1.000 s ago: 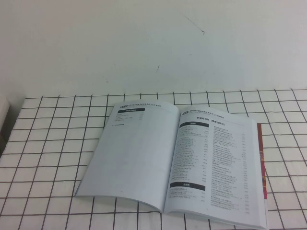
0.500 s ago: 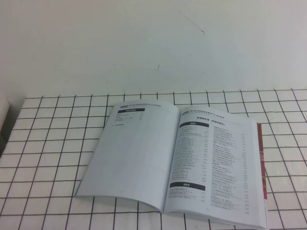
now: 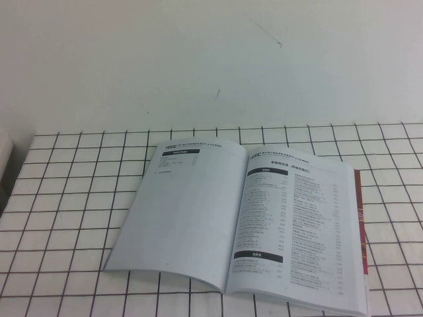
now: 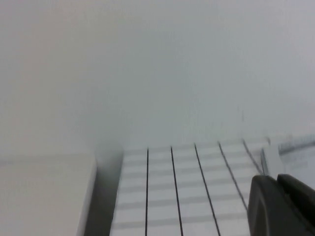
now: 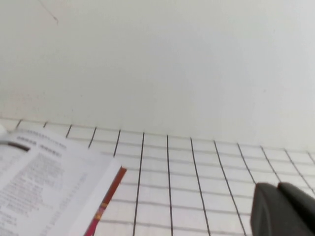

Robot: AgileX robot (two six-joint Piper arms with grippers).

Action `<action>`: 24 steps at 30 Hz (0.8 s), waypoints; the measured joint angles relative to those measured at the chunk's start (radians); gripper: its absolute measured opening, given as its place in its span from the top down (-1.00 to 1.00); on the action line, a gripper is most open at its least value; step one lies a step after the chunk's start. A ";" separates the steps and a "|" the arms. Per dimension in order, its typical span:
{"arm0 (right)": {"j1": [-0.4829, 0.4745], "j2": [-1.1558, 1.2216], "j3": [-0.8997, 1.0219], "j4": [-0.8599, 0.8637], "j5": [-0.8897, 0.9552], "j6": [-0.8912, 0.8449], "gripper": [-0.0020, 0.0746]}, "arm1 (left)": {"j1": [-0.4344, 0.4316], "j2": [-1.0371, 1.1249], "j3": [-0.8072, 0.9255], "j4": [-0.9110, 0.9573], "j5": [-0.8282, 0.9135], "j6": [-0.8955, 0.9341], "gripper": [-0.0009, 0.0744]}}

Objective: Close book
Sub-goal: 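Close the open booklet and leave it lying on the table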

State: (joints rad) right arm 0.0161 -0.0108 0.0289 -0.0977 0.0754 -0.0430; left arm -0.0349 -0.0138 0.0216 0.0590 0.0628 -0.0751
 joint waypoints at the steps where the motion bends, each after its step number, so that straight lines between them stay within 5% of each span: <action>1: 0.000 0.000 0.000 0.000 -0.030 0.000 0.95 | 0.000 0.000 0.000 0.000 -0.046 0.000 0.99; 15: 0.000 0.000 0.000 0.002 -0.622 -0.031 0.95 | 0.000 0.000 0.000 0.002 -0.931 0.061 0.99; 20: 0.000 -0.002 0.000 0.002 -0.606 -0.031 0.95 | 0.000 -0.002 0.000 -0.035 -1.051 0.068 0.99; 24: 0.000 -0.002 -0.042 0.002 -0.384 -0.031 0.95 | 0.000 -0.002 0.000 -0.114 -0.954 0.075 0.98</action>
State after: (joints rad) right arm 0.0161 -0.0124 -0.0130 -0.0957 -0.3087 -0.0744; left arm -0.0349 -0.0155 0.0216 -0.0548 -0.8916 0.0000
